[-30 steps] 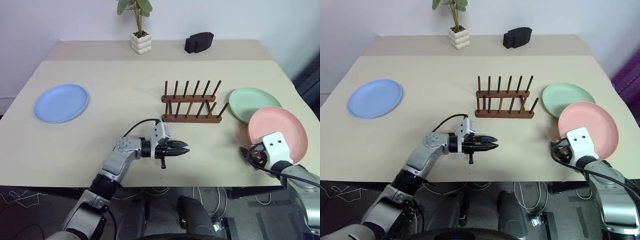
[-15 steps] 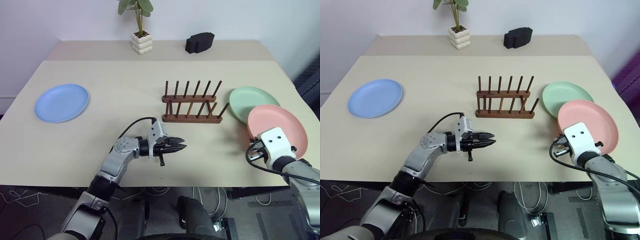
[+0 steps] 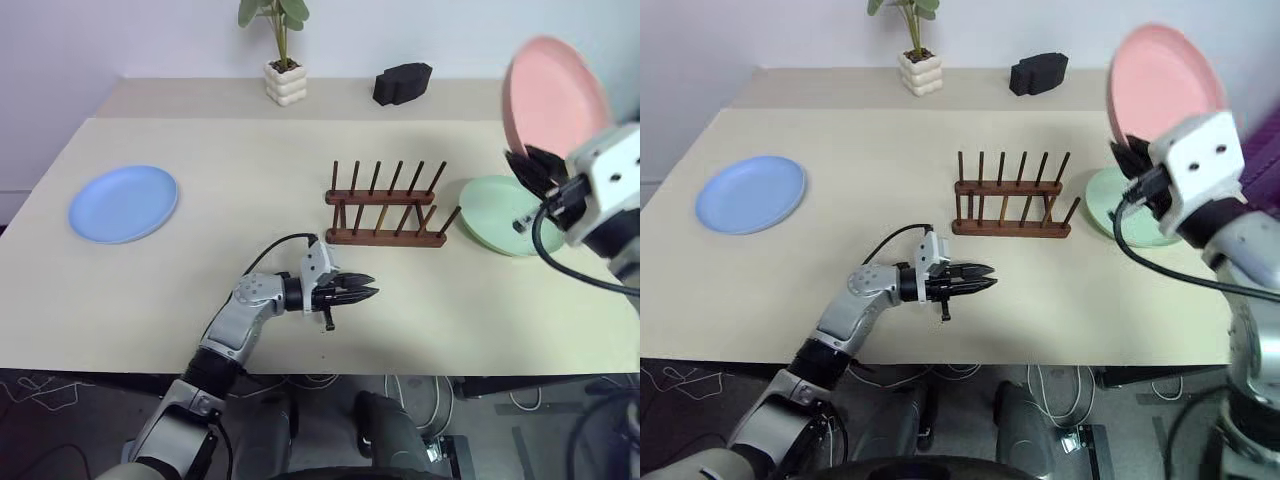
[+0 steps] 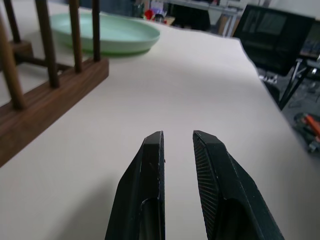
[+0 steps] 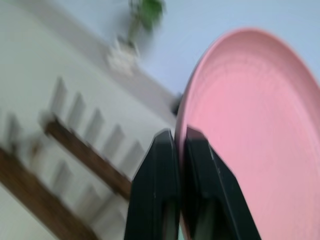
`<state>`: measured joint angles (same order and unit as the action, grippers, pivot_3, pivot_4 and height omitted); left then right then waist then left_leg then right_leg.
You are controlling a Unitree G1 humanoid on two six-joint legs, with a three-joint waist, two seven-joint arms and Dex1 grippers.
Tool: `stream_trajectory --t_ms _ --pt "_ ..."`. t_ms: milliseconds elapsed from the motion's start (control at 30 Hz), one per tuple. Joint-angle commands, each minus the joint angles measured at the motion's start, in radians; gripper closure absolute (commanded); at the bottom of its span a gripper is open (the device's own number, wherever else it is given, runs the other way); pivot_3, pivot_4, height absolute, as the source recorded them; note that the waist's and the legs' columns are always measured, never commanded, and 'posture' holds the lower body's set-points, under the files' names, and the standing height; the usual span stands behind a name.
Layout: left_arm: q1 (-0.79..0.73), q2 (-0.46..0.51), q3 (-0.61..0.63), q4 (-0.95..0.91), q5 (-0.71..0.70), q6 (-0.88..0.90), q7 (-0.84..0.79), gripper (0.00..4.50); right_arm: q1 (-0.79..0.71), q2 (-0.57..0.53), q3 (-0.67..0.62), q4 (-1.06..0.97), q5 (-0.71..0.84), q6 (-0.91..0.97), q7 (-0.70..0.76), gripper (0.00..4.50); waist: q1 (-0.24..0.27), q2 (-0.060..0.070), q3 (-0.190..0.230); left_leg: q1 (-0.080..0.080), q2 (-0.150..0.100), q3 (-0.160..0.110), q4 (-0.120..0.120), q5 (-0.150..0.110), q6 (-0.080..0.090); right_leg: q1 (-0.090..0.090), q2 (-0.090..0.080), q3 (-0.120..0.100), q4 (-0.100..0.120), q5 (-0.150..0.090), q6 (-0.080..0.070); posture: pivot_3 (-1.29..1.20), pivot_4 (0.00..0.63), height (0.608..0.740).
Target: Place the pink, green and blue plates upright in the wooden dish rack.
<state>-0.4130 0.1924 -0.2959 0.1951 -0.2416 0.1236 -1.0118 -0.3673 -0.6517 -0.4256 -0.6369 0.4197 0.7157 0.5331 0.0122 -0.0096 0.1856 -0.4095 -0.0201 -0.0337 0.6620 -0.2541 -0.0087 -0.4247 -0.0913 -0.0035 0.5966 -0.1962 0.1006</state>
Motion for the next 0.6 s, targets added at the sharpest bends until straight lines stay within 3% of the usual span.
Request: stream_trajectory --t_ms 33,267,600 --pt "0.003 -0.002 0.013 -0.028 0.003 -0.02 0.02 3.57 -0.134 0.103 -0.032 0.039 0.216 0.033 -0.038 4.45 -0.001 0.0 0.0 0.0 0.0 0.001 0.0 0.0 0.0 0.0 0.0 0.0 0.0 0.0 0.0 0.0 0.15 0.737" --pt "0.018 0.013 0.025 -0.051 0.003 -0.017 0.049 3.57 -0.163 0.143 -0.002 0.14 0.436 0.109 -0.02 4.45 0.0 0.001 0.0 0.0 0.0 0.001 0.001 0.0 0.0 0.0 -0.002 0.0 0.001 0.0 0.0 0.0 0.15 0.737" --pt "0.023 0.03 0.038 -0.065 -0.004 -0.006 0.064 3.57 -0.131 0.143 0.069 0.29 0.417 0.041 0.031 4.45 -0.001 0.001 0.0 0.0 0.0 0.001 0.0 0.0 0.0 0.0 -0.002 0.0 0.001 0.0 0.0 0.0 0.15 0.737"
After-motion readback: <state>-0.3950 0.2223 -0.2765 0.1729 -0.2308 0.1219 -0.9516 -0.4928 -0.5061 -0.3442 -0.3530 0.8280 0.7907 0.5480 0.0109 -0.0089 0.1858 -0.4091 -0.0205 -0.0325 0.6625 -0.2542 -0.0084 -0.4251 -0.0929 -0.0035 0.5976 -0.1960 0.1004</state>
